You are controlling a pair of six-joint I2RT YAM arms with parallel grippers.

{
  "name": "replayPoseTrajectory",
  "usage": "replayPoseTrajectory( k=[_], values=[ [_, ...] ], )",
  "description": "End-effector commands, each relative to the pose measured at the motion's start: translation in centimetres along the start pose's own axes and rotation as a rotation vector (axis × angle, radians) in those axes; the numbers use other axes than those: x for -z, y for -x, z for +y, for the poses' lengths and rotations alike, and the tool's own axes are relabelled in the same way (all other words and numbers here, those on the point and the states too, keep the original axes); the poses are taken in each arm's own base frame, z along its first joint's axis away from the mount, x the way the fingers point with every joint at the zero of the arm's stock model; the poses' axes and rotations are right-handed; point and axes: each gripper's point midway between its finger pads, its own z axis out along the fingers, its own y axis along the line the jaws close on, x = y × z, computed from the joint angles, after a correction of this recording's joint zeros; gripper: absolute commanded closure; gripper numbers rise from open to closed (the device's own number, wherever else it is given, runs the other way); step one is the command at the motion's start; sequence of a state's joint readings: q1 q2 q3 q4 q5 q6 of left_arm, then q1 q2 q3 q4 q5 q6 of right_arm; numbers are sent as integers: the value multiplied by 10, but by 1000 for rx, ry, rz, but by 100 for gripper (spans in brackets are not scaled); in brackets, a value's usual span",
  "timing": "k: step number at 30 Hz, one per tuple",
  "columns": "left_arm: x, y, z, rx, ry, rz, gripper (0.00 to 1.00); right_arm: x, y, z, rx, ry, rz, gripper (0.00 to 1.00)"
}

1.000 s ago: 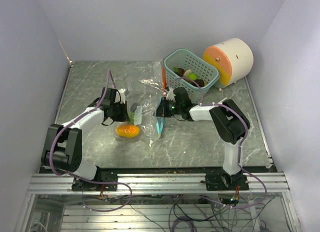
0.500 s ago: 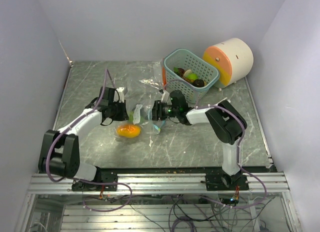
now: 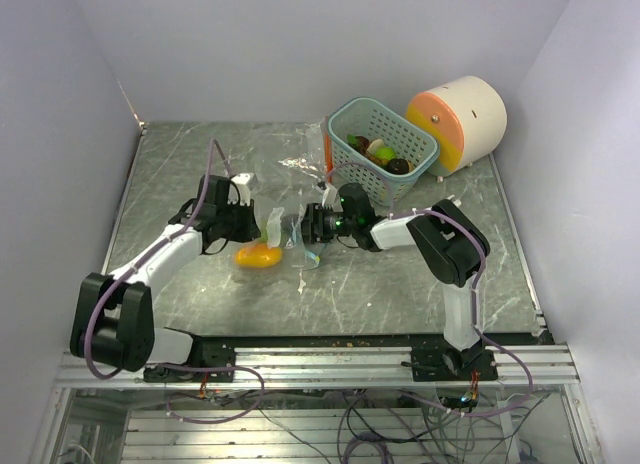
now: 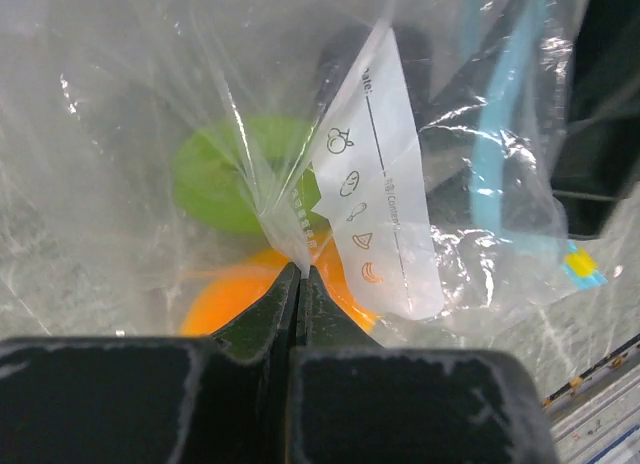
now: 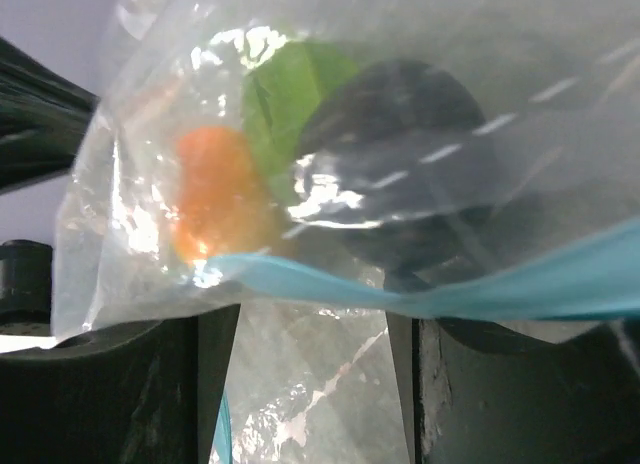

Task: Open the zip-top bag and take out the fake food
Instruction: Pick up the fake fruit from the zipper food storage bag.

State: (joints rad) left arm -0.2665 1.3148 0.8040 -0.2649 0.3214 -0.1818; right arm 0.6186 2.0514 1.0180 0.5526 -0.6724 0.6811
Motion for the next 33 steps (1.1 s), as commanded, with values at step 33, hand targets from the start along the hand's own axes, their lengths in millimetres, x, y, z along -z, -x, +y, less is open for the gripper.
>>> replayPoseTrajectory(
  k=[33],
  values=[
    [-22,-43,17,40,52,186,93,-34,59,-25,212,-281,-83,12]
  ],
)
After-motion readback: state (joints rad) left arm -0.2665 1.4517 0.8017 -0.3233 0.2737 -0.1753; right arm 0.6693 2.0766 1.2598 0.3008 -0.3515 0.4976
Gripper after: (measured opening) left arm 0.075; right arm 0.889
